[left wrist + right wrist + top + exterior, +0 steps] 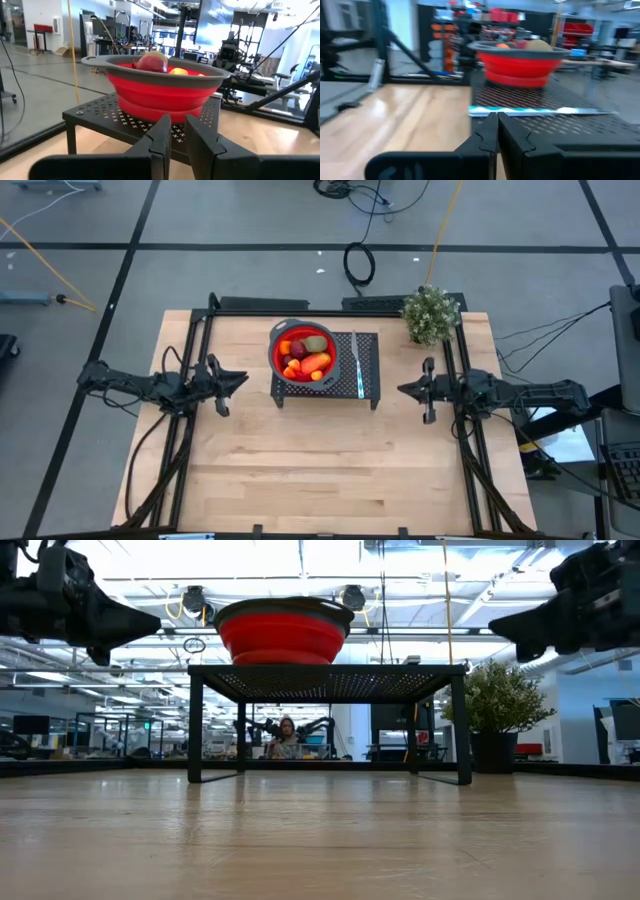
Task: Pick & Place Fruit
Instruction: Return to Home Position
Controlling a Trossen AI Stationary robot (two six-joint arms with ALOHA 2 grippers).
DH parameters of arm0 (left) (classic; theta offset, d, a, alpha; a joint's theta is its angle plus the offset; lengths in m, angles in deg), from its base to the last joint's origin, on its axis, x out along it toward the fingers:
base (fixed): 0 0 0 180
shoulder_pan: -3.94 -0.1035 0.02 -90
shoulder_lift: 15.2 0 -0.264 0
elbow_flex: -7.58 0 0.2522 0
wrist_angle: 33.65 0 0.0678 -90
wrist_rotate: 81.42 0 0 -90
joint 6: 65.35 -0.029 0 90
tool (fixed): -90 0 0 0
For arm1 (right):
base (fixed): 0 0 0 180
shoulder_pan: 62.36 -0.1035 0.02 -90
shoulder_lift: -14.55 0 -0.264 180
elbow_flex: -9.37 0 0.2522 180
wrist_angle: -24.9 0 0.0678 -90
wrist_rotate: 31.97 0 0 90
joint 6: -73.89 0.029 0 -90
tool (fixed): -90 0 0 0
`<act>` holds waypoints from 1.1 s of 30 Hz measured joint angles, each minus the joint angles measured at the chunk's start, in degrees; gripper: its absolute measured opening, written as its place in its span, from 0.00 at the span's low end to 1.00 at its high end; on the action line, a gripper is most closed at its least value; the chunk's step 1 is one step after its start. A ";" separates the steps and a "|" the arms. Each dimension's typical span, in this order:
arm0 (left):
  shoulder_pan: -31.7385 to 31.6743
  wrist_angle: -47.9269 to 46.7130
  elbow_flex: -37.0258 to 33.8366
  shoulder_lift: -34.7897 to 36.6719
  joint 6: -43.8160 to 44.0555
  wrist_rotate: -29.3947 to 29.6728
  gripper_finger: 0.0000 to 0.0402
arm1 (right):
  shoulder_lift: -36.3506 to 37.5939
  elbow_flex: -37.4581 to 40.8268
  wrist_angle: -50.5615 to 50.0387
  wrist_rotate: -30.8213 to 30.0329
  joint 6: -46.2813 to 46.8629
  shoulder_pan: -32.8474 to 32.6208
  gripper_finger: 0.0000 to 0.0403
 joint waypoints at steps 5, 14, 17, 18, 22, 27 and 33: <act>0.00 0.02 0.00 0.00 -0.01 0.25 0.13 | -0.02 0.04 -0.51 -3.18 -1.99 0.02 0.00; 0.00 0.01 0.00 0.00 -0.98 0.31 0.13 | -0.02 0.11 -0.38 -3.03 -1.96 0.02 0.01; 0.00 0.02 0.02 0.00 -0.98 0.31 0.13 | -0.02 0.11 -0.38 -3.01 -1.96 0.02 0.00; 0.00 0.02 0.00 0.00 -0.98 0.31 0.13 | -0.02 0.13 -0.38 -3.01 -1.94 0.02 0.00; 0.00 0.01 0.00 0.00 -0.98 0.31 0.13 | -0.02 0.15 -0.38 -3.01 -1.94 0.02 0.01; 0.00 0.01 0.02 0.00 -0.95 0.33 0.13 | -0.02 0.17 -0.38 -2.99 -1.94 0.02 0.01; 0.00 0.02 0.02 0.00 -0.95 0.33 0.13 | -0.02 0.17 -0.36 -2.99 -1.94 0.02 0.01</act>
